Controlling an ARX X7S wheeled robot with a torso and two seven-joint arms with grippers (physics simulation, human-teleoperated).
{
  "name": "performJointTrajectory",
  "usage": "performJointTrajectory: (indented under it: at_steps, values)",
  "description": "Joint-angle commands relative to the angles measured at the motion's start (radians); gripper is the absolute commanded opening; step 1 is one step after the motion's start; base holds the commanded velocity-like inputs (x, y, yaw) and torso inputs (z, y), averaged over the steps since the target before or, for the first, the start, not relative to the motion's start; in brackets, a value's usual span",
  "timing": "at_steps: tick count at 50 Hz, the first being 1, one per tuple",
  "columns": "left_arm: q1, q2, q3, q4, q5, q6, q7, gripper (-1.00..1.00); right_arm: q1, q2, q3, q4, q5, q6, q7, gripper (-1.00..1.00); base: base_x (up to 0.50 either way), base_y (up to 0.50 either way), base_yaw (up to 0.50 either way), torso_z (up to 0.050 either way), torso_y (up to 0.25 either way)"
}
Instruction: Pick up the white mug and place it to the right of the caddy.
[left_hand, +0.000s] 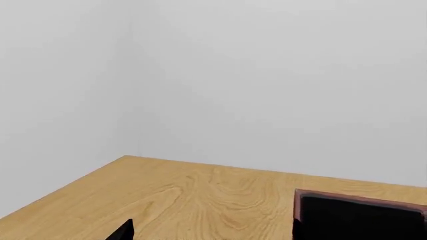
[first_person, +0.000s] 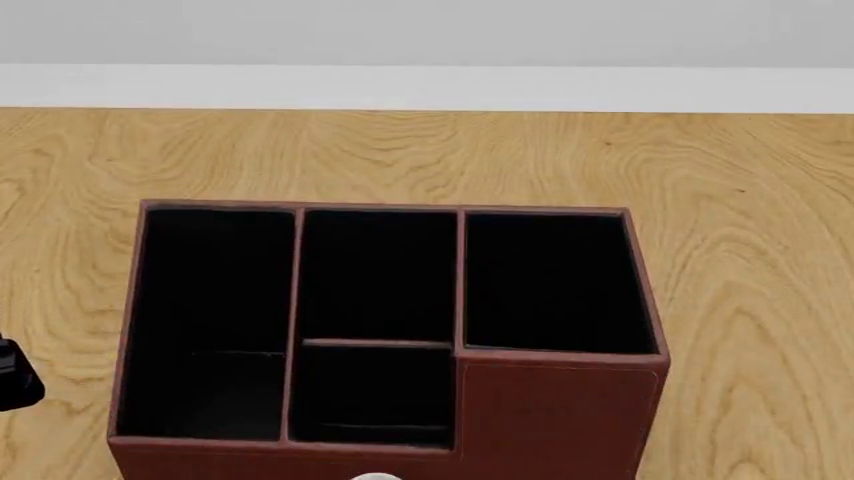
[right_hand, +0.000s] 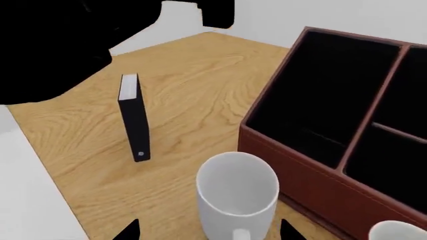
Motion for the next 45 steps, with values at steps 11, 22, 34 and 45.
performJointTrajectory:
  at_steps: [11, 22, 34, 45]
  values:
    - [-0.001, -0.006, 0.005, -0.003, -0.009, 0.003, -0.003, 1.00, -0.021, 0.002, 0.008, 0.156, 0.015, -0.114, -0.020, 1.00, 0.00, 0.00, 0.00, 0.000, 0.000]
    - [0.000, -0.008, 0.007, 0.001, -0.013, 0.002, -0.007, 1.00, -0.024, -0.006, 0.017, 0.205, 0.027, -0.153, -0.023, 1.00, 0.00, 0.00, 0.00, 0.000, 0.000]
    - [0.004, -0.011, 0.003, 0.008, -0.022, 0.001, -0.009, 1.00, -0.022, -0.014, 0.017, 0.258, 0.032, -0.183, -0.022, 1.00, 0.00, 0.00, 0.00, 0.000, 0.000]
    - [0.003, -0.014, 0.005, 0.005, -0.026, 0.005, -0.011, 1.00, 0.002, -0.024, 0.018, 0.307, 0.043, -0.191, -0.031, 1.00, 0.00, 0.00, 0.00, 0.000, 0.000]
